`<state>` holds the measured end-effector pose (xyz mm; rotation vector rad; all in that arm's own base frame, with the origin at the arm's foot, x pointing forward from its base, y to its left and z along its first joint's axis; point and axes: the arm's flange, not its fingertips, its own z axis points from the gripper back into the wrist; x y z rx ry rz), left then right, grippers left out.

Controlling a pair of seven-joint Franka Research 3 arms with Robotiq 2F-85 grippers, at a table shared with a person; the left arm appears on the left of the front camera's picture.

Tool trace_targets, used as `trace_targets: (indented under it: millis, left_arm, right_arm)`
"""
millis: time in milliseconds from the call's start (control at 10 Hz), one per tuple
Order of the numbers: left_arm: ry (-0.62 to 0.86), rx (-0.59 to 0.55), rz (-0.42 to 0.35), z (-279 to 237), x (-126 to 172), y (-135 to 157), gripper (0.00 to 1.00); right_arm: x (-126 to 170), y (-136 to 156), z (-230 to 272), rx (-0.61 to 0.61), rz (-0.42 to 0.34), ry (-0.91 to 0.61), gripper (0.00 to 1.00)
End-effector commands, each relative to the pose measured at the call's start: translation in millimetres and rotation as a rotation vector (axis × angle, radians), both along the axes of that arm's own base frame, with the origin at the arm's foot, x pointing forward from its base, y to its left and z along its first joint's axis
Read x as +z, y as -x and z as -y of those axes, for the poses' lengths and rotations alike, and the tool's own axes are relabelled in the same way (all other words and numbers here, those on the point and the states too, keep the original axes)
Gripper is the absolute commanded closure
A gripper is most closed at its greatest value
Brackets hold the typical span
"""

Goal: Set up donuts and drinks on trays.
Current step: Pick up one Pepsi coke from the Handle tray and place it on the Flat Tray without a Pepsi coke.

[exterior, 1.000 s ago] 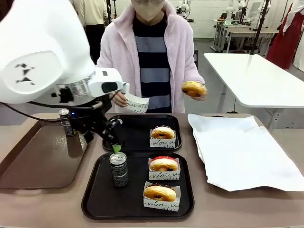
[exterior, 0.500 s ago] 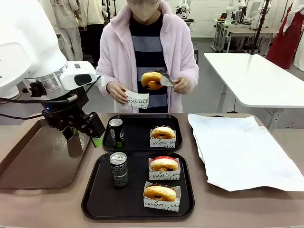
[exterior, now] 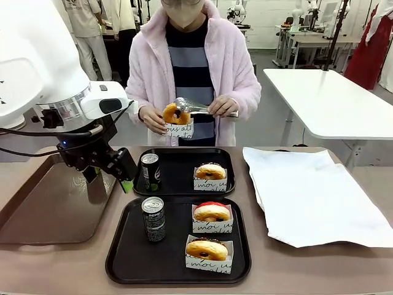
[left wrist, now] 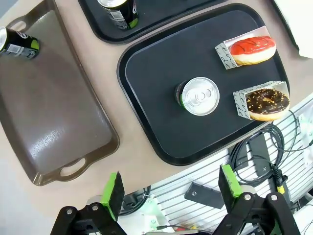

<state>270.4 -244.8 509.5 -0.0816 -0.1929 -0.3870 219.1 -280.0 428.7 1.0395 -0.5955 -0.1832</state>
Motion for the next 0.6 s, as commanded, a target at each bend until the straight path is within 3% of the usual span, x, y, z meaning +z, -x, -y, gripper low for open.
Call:
trace_targets:
  millis: [0,200,300,500]
  left_arm:
    - [0.003,-0.002,0.000,2.0,0.7,-1.3,0.00]
    - [0.000,0.000,0.000,0.0,0.0,0.0,0.00]
    - [-0.006,0.099,-0.014,-36.0,10.4,-39.7,0.00]
    - [-0.005,0.289,-0.054,-124.2,2.5,-81.9,0.00]
  right_arm:
    - [0.3,-1.2,2.1,-0.001,0.031,-0.010,0.00]
    - [0.3,-1.2,2.1,-0.001,0.031,-0.010,0.00]
    - [0.3,-1.2,2.1,-0.001,0.031,-0.010,0.00]
    - [0.3,-1.2,2.1,-0.001,0.031,-0.010,0.00]
